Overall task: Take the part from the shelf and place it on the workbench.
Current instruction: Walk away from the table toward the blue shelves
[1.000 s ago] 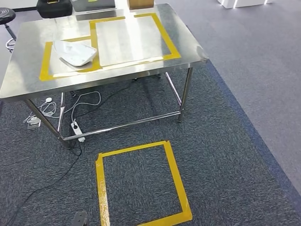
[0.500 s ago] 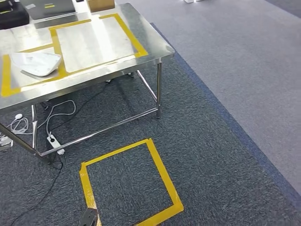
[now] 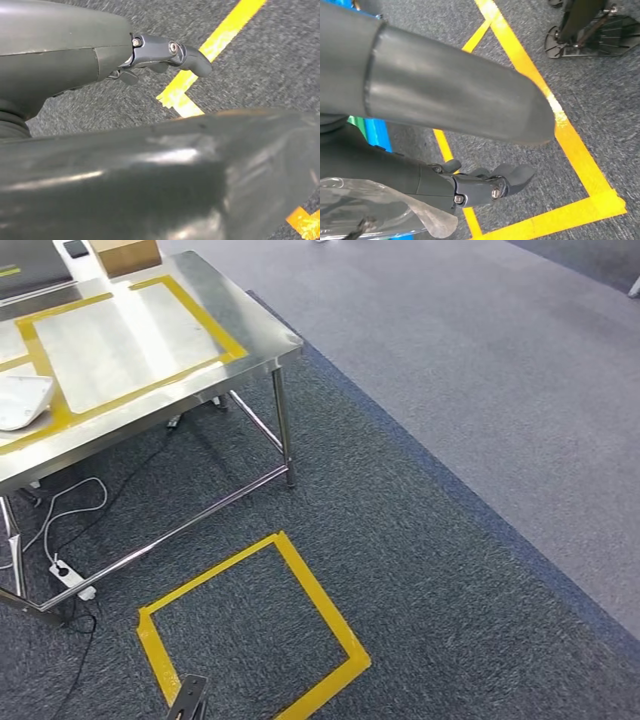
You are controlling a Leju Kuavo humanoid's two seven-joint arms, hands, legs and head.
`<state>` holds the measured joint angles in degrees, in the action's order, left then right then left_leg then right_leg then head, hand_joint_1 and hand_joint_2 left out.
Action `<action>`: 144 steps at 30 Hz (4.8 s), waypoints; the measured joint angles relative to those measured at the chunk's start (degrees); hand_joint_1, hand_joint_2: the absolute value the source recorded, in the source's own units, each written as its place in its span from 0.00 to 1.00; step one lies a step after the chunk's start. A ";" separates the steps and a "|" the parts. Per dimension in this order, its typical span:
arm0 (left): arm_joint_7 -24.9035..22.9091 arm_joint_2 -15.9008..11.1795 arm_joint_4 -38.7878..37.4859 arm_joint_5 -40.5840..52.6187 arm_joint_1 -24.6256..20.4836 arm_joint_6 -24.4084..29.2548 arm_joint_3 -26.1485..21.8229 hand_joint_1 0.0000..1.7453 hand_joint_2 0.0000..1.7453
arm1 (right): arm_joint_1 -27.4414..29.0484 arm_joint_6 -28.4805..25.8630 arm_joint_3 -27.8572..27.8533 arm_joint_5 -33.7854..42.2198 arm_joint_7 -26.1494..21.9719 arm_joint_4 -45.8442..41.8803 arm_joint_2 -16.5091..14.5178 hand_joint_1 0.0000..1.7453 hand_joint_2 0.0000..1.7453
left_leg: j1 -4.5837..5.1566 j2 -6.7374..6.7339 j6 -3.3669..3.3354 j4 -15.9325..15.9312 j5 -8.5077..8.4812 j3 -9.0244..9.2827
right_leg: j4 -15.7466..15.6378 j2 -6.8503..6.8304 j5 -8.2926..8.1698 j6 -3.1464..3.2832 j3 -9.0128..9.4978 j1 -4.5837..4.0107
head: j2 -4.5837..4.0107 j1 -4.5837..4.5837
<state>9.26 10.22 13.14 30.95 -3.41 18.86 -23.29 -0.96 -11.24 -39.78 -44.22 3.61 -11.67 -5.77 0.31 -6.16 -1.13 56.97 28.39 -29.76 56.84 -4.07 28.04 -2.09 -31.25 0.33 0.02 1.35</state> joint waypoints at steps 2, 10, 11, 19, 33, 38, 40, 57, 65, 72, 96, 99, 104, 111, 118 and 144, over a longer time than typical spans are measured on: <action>0.10 -0.03 0.00 0.11 -0.04 0.11 -0.02 0.00 0.00 | 0.24 0.19 -0.09 -0.32 -0.02 0.00 -0.05 0.00 0.00 | -0.03 -0.69 0.50 0.06 0.13 0.17 | 0.00 1.19 -0.28 0.66 -0.25 0.05 | 0.00 0.06; 0.21 -0.33 -0.02 -0.02 0.79 0.39 -0.43 0.00 0.00 | 0.13 1.86 -0.32 -1.80 -1.40 0.00 -0.40 0.00 0.00 | -0.52 5.75 1.19 15.66 6.92 -6.30 | 0.01 6.93 -1.11 2.11 -0.82 0.08 | 0.00 0.58; 0.24 -0.34 -0.02 -0.09 0.83 0.51 -0.55 0.00 0.00 | 0.19 2.02 -0.32 -1.98 -1.51 0.00 -0.45 0.00 0.00 | -0.52 6.25 0.92 12.56 4.71 -4.97 | 0.10 7.76 -1.12 2.09 -0.79 0.05 | 0.00 0.57; 0.56 -0.39 -0.04 -0.24 1.12 1.40 -1.43 0.00 0.00 | 0.38 2.95 -0.31 -2.90 -2.27 -0.01 -0.87 0.00 0.00 | -0.84 9.33 -0.72 -0.09 -0.32 -0.16 | 1.92 9.39 -0.96 -0.11 -3.53 0.44 | 0.00 0.28; 1.27 -0.29 -0.04 -0.30 1.39 2.15 -1.96 0.00 0.00 | 0.08 3.06 -0.26 -3.35 -2.48 -0.03 -1.03 0.00 0.00 | -0.34 -0.45 1.19 0.06 0.91 0.94 | 0.52 0.87 -0.52 0.75 -1.21 0.35 | 0.00 -0.40; 1.91 -0.31 -0.04 0.07 1.70 3.34 -2.49 0.00 0.00 | -0.16 3.15 -0.33 -3.42 -2.45 -0.04 -1.03 0.00 0.00 | -0.71 5.32 1.76 13.65 8.58 -4.62 | 0.32 4.60 -0.99 2.02 -1.25 0.38 | 0.00 0.05; 2.25 -0.32 -0.04 0.16 1.87 3.86 -2.66 0.00 0.00 | -0.10 3.24 -0.42 -3.43 -2.44 -0.04 -1.03 0.00 0.00 | -0.69 5.60 1.48 16.17 8.19 -6.03 | 0.40 6.40 -1.02 2.12 -1.20 0.17 | 0.00 0.06; 2.55 -0.31 -0.04 0.74 1.75 4.31 -3.27 0.00 0.00 | 0.07 3.46 -0.55 -3.99 -2.23 -0.05 -1.23 0.00 0.00 | -0.78 2.49 -0.56 -0.28 -0.10 0.10 | 11.29 3.18 2.28 -1.14 -7.32 0.81 | 0.00 -0.83; 2.59 -0.23 -0.04 0.84 1.35 4.30 -3.44 0.00 0.00 | 0.00 3.65 -0.57 -4.21 -2.17 -0.07 -1.22 0.00 0.00 | -0.64 0.77 1.76 1.64 2.28 0.56 | 0.34 2.11 -0.69 1.54 -1.30 0.34 | 0.01 -0.56; 2.59 -0.26 -0.04 0.85 1.80 4.31 -3.74 0.00 0.00 | -0.01 3.70 -0.67 -4.29 -2.03 -0.09 -1.20 0.00 0.00 | -0.81 6.21 1.36 13.32 5.32 -5.21 | 0.33 7.90 -1.00 2.37 -0.94 -0.03 | 0.00 -0.11; 2.59 -0.27 -0.04 0.70 1.54 4.31 -4.31 0.00 0.00 | -0.12 3.91 -1.12 -4.55 -1.67 -0.09 -1.11 0.00 0.00 | -0.60 0.38 0.92 0.10 1.07 0.74 | 1.22 0.30 -0.40 -0.30 -1.82 0.67 | 0.00 -0.72; 2.59 -0.23 -0.04 1.39 1.34 4.20 -4.33 0.00 0.00 | -0.16 3.88 -1.50 -4.62 -1.42 -0.10 -1.10 0.00 0.00 | -0.92 3.87 2.05 9.16 6.60 -2.57 | 1.06 3.96 -0.49 1.97 -1.64 0.39 | 0.00 -0.13; 2.62 -0.23 -0.04 1.57 1.75 4.11 -4.33 0.00 0.00 | -0.15 3.81 -1.96 -4.58 -1.38 -0.11 -1.09 0.00 0.00 | -0.62 6.58 0.80 12.14 4.27 -5.08 | 1.12 8.59 -0.47 2.36 -1.20 -0.23 | 0.00 -0.03; 2.85 -0.22 -0.04 1.65 1.66 4.08 -4.38 0.00 0.00 | -0.07 3.74 -2.26 -4.60 -1.39 -0.13 -1.05 0.00 0.00 | -0.59 9.80 -0.16 0.42 -0.19 -0.93 | 1.81 12.13 -0.63 0.81 -3.14 0.22 | 0.00 0.00; 3.19 0.06 -0.04 1.81 1.74 4.26 -4.63 0.00 0.00 | -0.24 3.55 -2.36 -4.92 -1.25 -0.13 -1.01 0.00 0.00 | -0.65 3.17 -0.58 -0.44 -0.32 -0.56 | 15.62 4.07 5.15 -0.87 -10.00 0.65 | 0.00 -0.57; 3.18 0.26 -0.07 3.16 1.38 4.32 -4.71 0.00 0.00 | -0.04 3.92 -3.70 -4.67 -0.97 -0.15 -1.03 0.00 0.00 | -0.40 8.67 -0.56 -0.07 -0.17 -0.62 | 4.44 8.88 1.36 0.56 -4.39 0.21 | 0.00 -0.07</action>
<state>12.44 10.49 13.07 34.11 -2.03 23.18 -28.00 -1.00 -7.32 -43.48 -48.89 2.64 -11.82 -6.80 -0.09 2.51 -1.69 56.89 28.22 -30.38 61.28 4.81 29.39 -1.53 -35.64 0.54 0.02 1.28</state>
